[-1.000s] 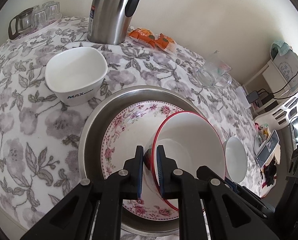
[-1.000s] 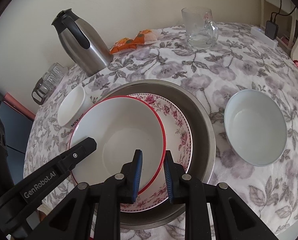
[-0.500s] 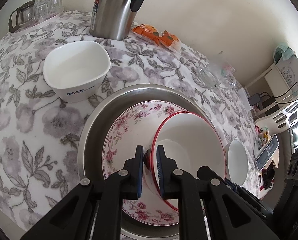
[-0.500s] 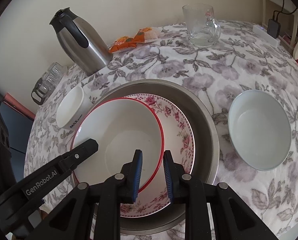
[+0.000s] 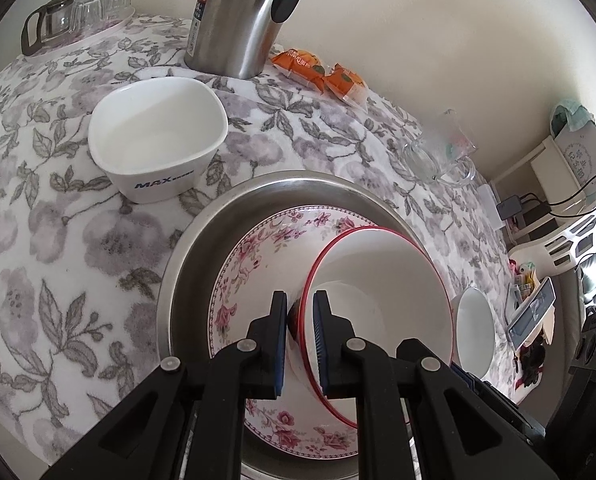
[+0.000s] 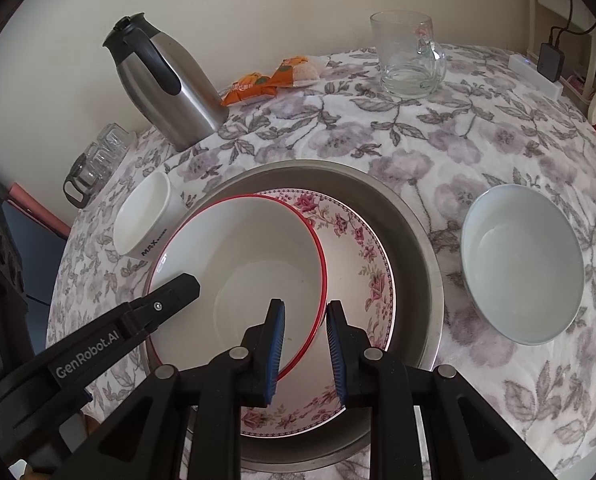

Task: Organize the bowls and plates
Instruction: 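Lower the red-rimmed bowl with both grippers onto the plate in the tray, then open both grippers and pull them back from the bowl rim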

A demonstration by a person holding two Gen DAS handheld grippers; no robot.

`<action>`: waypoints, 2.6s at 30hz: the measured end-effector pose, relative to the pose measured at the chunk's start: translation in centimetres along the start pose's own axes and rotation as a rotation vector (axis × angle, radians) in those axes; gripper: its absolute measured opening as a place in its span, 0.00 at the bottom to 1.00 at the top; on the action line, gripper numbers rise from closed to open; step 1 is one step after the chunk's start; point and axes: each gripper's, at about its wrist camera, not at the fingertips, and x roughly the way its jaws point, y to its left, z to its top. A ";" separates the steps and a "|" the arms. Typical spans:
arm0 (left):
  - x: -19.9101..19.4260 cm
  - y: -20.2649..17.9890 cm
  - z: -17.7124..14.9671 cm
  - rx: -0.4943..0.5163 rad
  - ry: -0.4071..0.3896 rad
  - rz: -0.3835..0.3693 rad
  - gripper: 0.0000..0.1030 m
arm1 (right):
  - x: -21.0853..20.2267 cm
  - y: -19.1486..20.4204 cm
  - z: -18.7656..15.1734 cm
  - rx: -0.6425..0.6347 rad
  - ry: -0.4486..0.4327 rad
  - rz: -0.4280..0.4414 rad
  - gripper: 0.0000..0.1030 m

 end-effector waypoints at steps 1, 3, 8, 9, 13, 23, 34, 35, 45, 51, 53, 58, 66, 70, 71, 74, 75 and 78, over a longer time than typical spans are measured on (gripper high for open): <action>0.0 0.0 0.0 0.001 -0.001 0.001 0.13 | 0.0 0.0 0.0 0.000 -0.001 -0.001 0.23; 0.1 -0.1 0.1 0.007 -0.003 0.007 0.13 | 0.1 0.0 0.1 0.000 -0.002 -0.002 0.23; 0.3 -0.2 0.3 0.006 -0.002 0.001 0.13 | 0.1 -0.1 0.2 0.005 -0.002 0.002 0.23; 0.3 -0.1 0.3 0.003 -0.001 -0.001 0.13 | 0.1 -0.1 0.2 0.006 -0.002 0.003 0.23; 0.3 0.0 0.2 -0.003 0.001 -0.005 0.13 | 0.1 -0.1 0.2 0.010 0.001 0.011 0.25; -0.4 0.1 0.4 -0.022 -0.012 -0.014 0.13 | -0.1 -0.2 0.2 0.015 -0.002 0.006 0.25; -1.8 0.2 0.7 -0.021 -0.046 -0.007 0.13 | -1.7 -0.8 0.6 0.027 -0.045 -0.017 0.25; -2.0 0.2 0.8 -0.023 -0.051 -0.007 0.13 | -1.8 -0.9 0.6 0.029 -0.049 -0.021 0.25; -4.3 1.3 1.2 -0.048 -0.131 0.075 0.38 | -2.1 -0.9 0.7 0.012 -0.065 -0.064 0.32; -4.4 1.9 1.3 -0.060 -0.135 0.148 0.57 | -2.1 -1.1 0.7 0.003 -0.071 -0.098 0.56; -4.3 2.0 1.2 -0.059 -0.130 0.176 0.67 | -2.0 -1.1 0.7 0.005 -0.068 -0.104 0.61; -3.7 2.8 1.1 -0.073 -0.108 0.253 0.82 | -1.7 -1.1 0.6 -0.001 -0.059 -0.114 0.71; -3.8 4.0 1.0 -0.101 -0.117 0.311 0.88 | -1.6 -1.5 0.6 0.000 -0.065 -0.142 0.88; -3.9 4.2 1.0 -0.102 -0.122 0.327 0.89 | -1.6 -1.6 0.6 0.006 -0.069 -0.148 0.94; -3.8 4.3 1.0 -0.105 -0.121 0.331 0.89 | -1.6 -1.6 0.6 0.007 -0.069 -0.148 0.94; -3.8 4.4 1.1 -0.107 -0.122 0.340 0.89 | -1.5 -1.7 0.6 0.009 -0.071 -0.153 0.98; -3.8 4.4 1.1 -0.107 -0.124 0.346 0.89 | -1.6 -1.7 0.6 0.010 -0.072 -0.155 1.00; -4.1 4.7 1.1 -0.117 -0.140 0.376 0.89 | -1.7 -1.7 0.6 0.006 -0.081 -0.155 1.00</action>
